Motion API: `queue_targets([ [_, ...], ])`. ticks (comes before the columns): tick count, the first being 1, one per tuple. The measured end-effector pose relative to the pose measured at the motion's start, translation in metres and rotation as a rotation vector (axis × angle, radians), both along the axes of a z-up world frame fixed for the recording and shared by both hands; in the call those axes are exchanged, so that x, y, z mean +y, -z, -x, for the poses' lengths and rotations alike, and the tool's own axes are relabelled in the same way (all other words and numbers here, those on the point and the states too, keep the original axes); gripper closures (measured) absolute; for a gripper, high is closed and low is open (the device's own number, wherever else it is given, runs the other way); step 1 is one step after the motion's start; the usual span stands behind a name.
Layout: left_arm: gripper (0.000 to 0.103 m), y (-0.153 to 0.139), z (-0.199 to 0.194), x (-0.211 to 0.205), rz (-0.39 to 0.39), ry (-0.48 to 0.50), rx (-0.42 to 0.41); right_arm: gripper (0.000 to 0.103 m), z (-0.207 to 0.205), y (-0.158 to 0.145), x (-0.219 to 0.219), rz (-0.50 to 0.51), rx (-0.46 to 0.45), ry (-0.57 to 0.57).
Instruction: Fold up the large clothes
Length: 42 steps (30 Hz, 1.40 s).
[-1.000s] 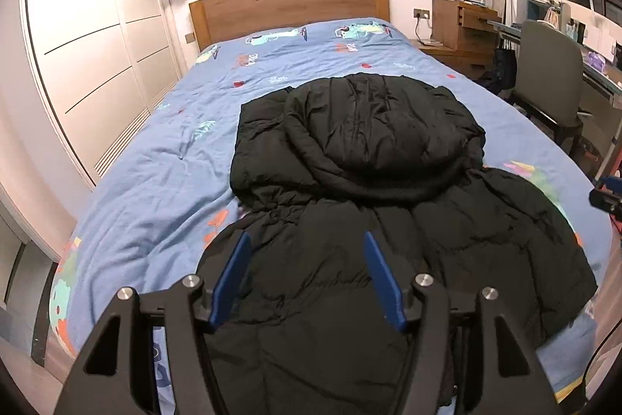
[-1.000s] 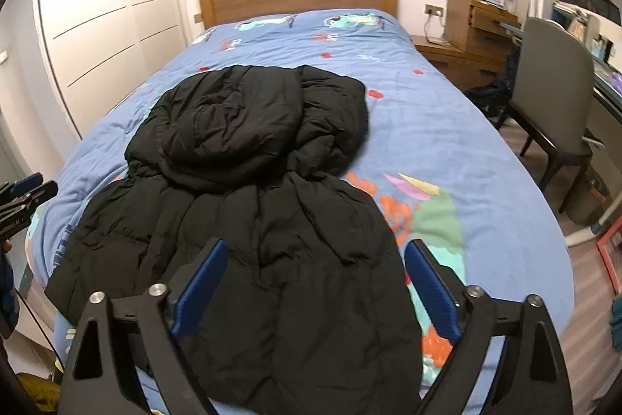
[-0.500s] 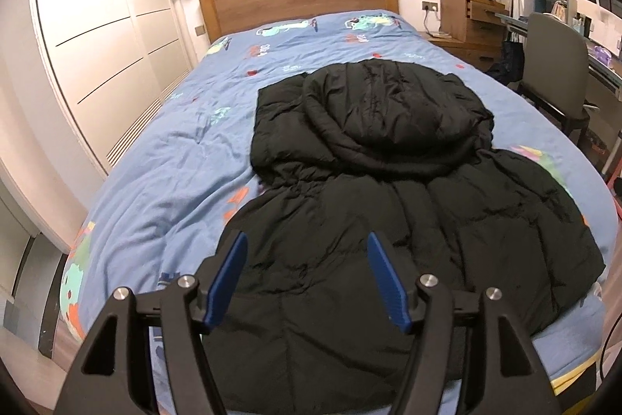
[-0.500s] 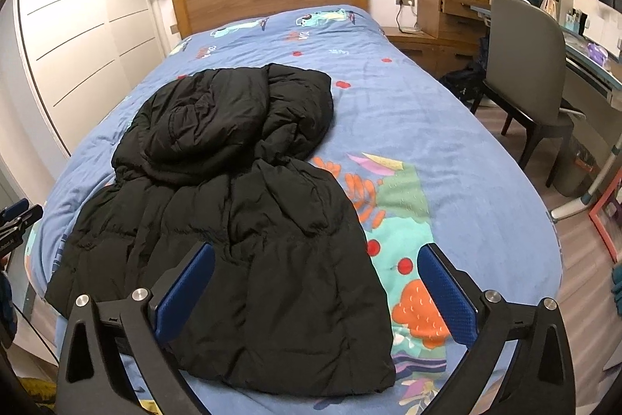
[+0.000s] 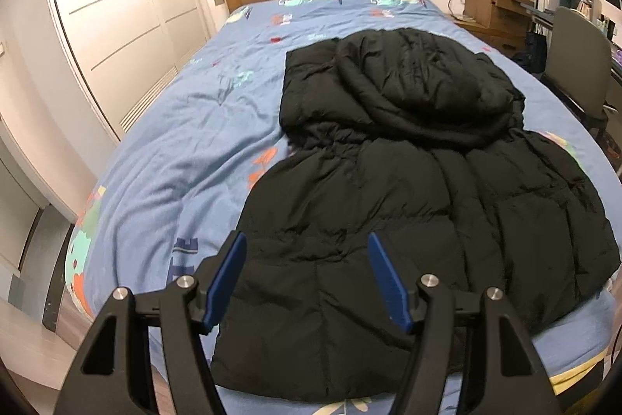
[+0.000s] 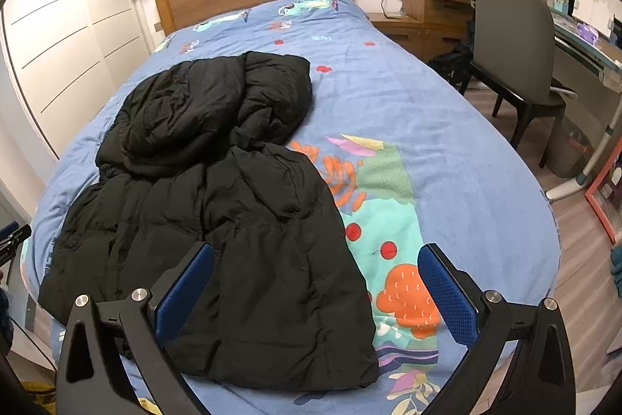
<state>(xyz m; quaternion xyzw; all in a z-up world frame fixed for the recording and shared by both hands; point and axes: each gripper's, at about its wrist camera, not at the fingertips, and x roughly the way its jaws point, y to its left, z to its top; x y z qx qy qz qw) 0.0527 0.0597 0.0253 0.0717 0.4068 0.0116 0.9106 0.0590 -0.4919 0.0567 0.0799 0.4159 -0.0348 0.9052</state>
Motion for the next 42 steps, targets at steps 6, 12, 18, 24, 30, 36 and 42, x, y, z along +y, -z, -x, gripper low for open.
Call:
queue_targets([
  [6,0.039,0.007,-0.006,0.005,-0.002,-0.015,0.023,0.001,-0.004,0.007,-0.003,0.002,0.02,0.01],
  [12,0.039,0.014,-0.011,0.011,-0.007,-0.034,0.046,0.0,-0.008,0.011,-0.008,0.005,0.035,0.02],
  [18,0.039,0.023,-0.015,0.019,-0.003,-0.053,0.071,0.0,-0.01,0.018,-0.011,0.003,0.054,0.028],
  [24,0.039,0.033,-0.017,0.032,0.003,-0.071,0.1,0.001,-0.011,0.025,-0.014,0.0,0.072,0.035],
  [30,0.039,0.056,-0.025,0.07,0.083,-0.095,0.187,0.001,-0.011,0.032,-0.02,0.0,0.095,0.043],
  [36,0.039,0.085,-0.027,0.126,0.261,-0.115,0.254,0.001,-0.01,0.041,-0.026,-0.027,0.126,0.052],
  [42,0.039,0.114,-0.025,0.164,0.573,-0.038,0.298,0.001,-0.013,0.058,-0.028,-0.087,0.174,0.026],
])
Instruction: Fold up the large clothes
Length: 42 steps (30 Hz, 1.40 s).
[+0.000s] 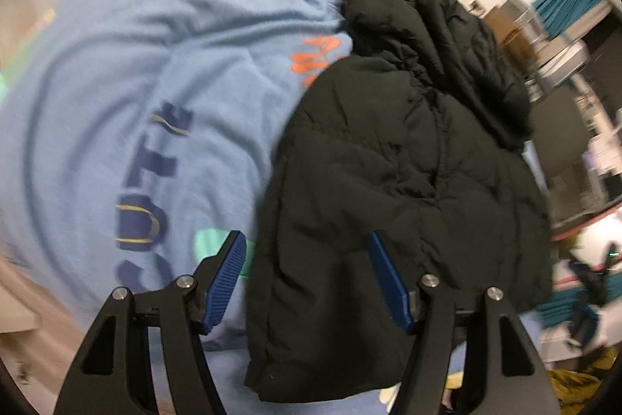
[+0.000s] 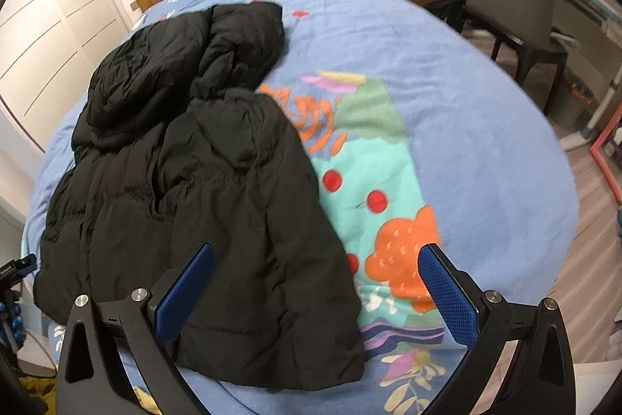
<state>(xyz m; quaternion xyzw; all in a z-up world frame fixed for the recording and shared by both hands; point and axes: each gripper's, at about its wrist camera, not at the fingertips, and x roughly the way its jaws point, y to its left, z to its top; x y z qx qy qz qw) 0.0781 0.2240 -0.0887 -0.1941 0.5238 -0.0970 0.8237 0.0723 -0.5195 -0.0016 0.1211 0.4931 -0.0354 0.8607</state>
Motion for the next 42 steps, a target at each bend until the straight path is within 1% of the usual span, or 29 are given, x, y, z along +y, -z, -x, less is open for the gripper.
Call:
queue_targets([
  [3,0.039,0.016,-0.002,0.009,0.126,0.005,0.021,0.0,-0.005,0.011,0.0,-0.027,0.026,-0.012],
  [8,0.039,0.038,-0.013,0.023,0.293,-0.021,0.042,0.001,-0.014,0.025,-0.006,-0.09,0.048,-0.015],
  [10,0.039,0.046,-0.017,0.028,0.336,-0.034,0.051,0.001,-0.018,0.034,-0.01,-0.138,0.071,-0.022],
  [14,0.039,0.062,-0.019,0.028,0.429,-0.013,0.074,0.001,-0.023,0.046,-0.014,-0.17,0.107,-0.035],
  [19,0.039,0.073,-0.01,0.019,0.48,0.031,0.115,0.001,-0.032,0.062,-0.021,-0.242,0.136,-0.06],
  [22,0.039,0.074,-0.004,0.017,0.522,0.019,0.127,0.001,-0.039,0.077,-0.023,-0.288,0.164,-0.077],
  [23,0.039,0.074,-0.003,0.016,0.528,0.019,0.129,0.001,-0.041,0.081,-0.023,-0.308,0.169,-0.081],
  [25,0.039,0.071,0.002,0.009,0.528,0.028,0.134,0.0,-0.042,0.092,-0.02,-0.393,0.195,-0.106],
  [29,0.039,0.069,0.009,-0.007,0.501,0.043,0.152,0.0,-0.036,0.102,-0.004,-0.463,0.209,-0.194],
  [30,0.039,0.067,0.01,-0.011,0.48,0.037,0.157,0.0,-0.035,0.102,0.0,-0.472,0.204,-0.21],
  [34,0.039,0.064,0.012,-0.018,0.451,0.03,0.158,0.0,-0.03,0.101,0.009,-0.477,0.18,-0.253],
  [39,0.039,0.056,0.018,-0.027,0.394,0.014,0.14,0.001,-0.021,0.099,0.01,-0.505,0.157,-0.26],
  [40,0.039,0.054,0.02,-0.029,0.378,0.01,0.134,0.002,-0.018,0.1,0.011,-0.508,0.156,-0.266],
  [42,0.04,0.053,0.02,-0.032,0.356,-0.001,0.126,0.009,-0.014,0.099,0.01,-0.505,0.152,-0.272],
])
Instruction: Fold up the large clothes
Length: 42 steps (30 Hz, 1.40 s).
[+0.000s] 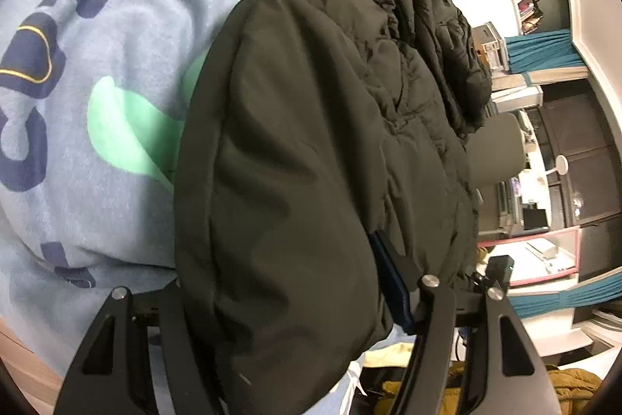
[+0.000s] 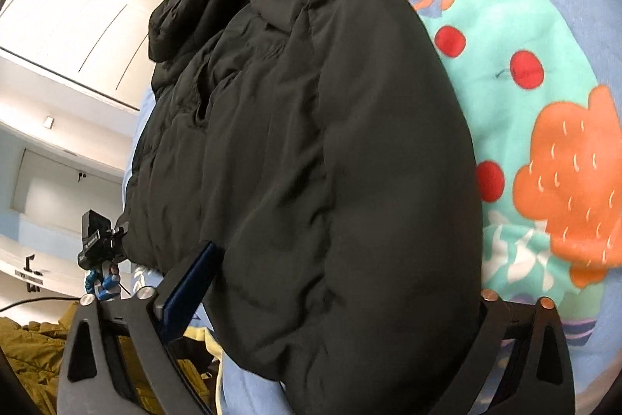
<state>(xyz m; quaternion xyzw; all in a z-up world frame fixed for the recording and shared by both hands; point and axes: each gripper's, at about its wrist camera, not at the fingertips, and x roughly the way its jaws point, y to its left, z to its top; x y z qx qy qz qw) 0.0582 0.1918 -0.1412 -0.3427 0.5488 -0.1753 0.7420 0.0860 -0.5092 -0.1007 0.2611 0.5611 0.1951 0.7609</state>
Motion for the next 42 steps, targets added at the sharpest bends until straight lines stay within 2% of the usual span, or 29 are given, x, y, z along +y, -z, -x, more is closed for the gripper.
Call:
queue_targets([
  [1,0.04,-0.002,0.001,-0.003,-0.018,-0.01,-0.005,0.012,0.002,0.0,0.001,0.006,-0.007,0.005],
  [3,0.04,-0.003,0.004,-0.005,-0.046,-0.021,-0.013,0.036,0.004,0.0,0.0,0.004,-0.014,0.021],
  [5,0.04,-0.003,0.004,-0.007,-0.055,-0.026,-0.014,0.043,0.007,-0.001,-0.002,-0.011,-0.019,0.028],
  [14,0.041,-0.009,0.004,-0.025,-0.11,0.032,-0.017,0.038,0.009,-0.004,0.01,0.02,-0.024,0.012],
  [16,0.052,-0.009,0.006,-0.025,-0.117,0.033,-0.018,0.038,0.01,-0.004,0.014,0.04,-0.026,0.001],
  [17,0.061,-0.009,0.007,-0.025,-0.117,0.034,-0.017,0.038,0.01,-0.005,0.015,0.048,-0.028,-0.003],
  [19,0.068,-0.011,0.006,-0.028,-0.124,0.038,-0.023,0.043,0.011,-0.008,0.02,0.055,-0.039,-0.02],
  [21,0.075,-0.014,0.006,-0.031,-0.136,0.044,-0.033,0.056,0.012,-0.012,0.023,0.053,-0.049,-0.034],
  [24,0.081,-0.022,0.006,-0.037,-0.16,0.056,-0.051,0.071,0.013,-0.018,0.028,0.066,-0.071,-0.049],
  [27,0.086,-0.032,0.005,-0.042,-0.217,0.066,-0.073,0.08,0.012,-0.024,0.035,0.093,-0.097,-0.058],
  [35,0.088,-0.064,0.007,-0.061,-0.366,0.089,-0.176,0.087,0.012,-0.048,0.047,0.183,-0.188,-0.076],
  [42,0.088,-0.085,0.009,-0.07,-0.432,0.082,-0.257,0.087,0.012,-0.061,0.05,0.219,-0.219,-0.072],
])
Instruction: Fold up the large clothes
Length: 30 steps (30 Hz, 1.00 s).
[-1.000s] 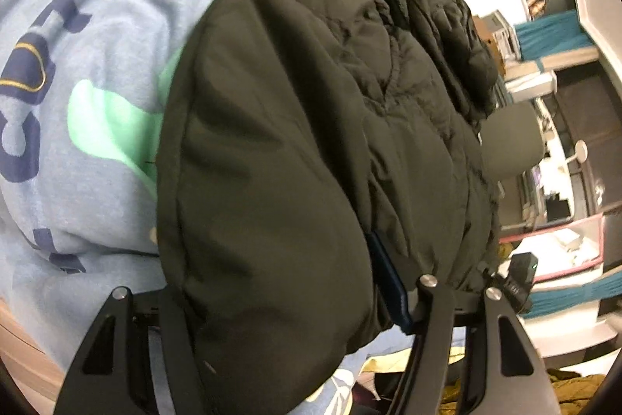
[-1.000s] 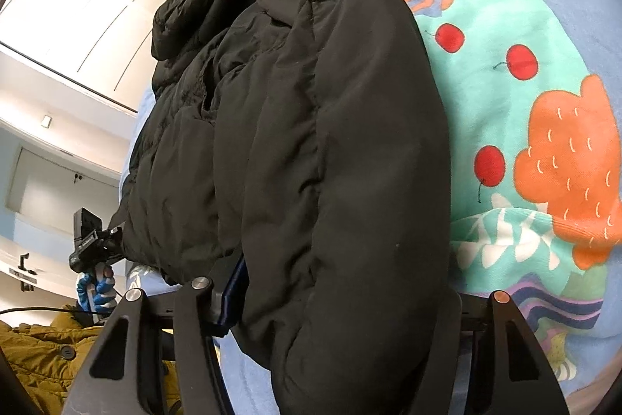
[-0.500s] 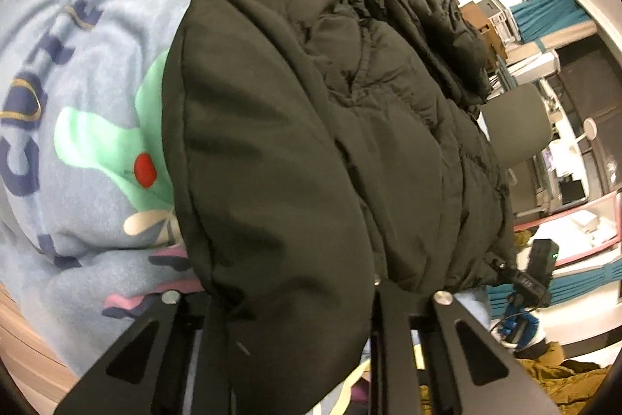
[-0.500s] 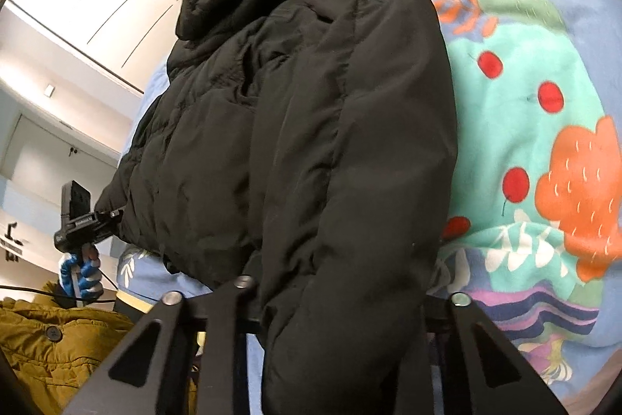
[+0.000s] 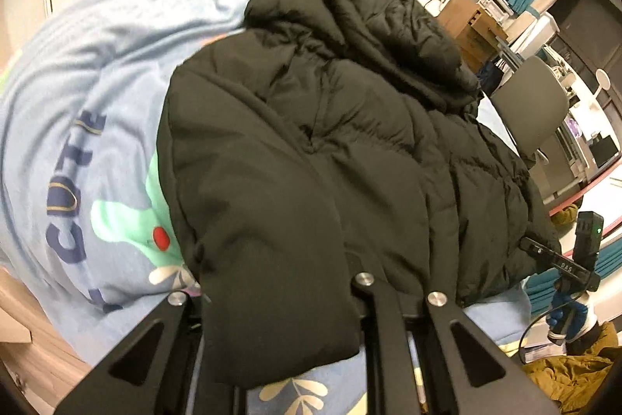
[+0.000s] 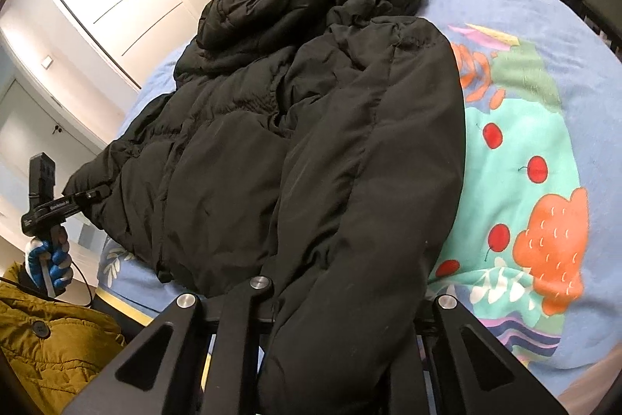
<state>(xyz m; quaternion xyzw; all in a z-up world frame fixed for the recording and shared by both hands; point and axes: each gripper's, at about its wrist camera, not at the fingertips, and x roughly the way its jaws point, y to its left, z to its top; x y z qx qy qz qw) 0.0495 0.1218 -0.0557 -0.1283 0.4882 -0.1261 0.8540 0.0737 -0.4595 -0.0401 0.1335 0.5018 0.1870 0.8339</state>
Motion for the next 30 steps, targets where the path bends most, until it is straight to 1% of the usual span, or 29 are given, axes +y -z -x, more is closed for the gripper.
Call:
queue_targets([
  [4,0.089,-0.009,0.004,0.0,0.014,0.006,-0.038,0.088,0.001,-0.007,-0.001,-0.004,-0.015,0.029],
  [11,0.09,-0.025,0.004,-0.002,-0.003,0.017,-0.111,0.089,-0.005,-0.023,0.0,-0.013,-0.035,0.078],
  [21,0.09,-0.047,-0.001,-0.01,-0.087,0.033,-0.197,0.089,-0.026,-0.051,0.005,-0.009,-0.067,0.122],
  [30,0.09,-0.068,-0.009,-0.025,-0.159,0.042,-0.244,0.09,-0.042,-0.054,0.001,-0.019,-0.07,0.122],
])
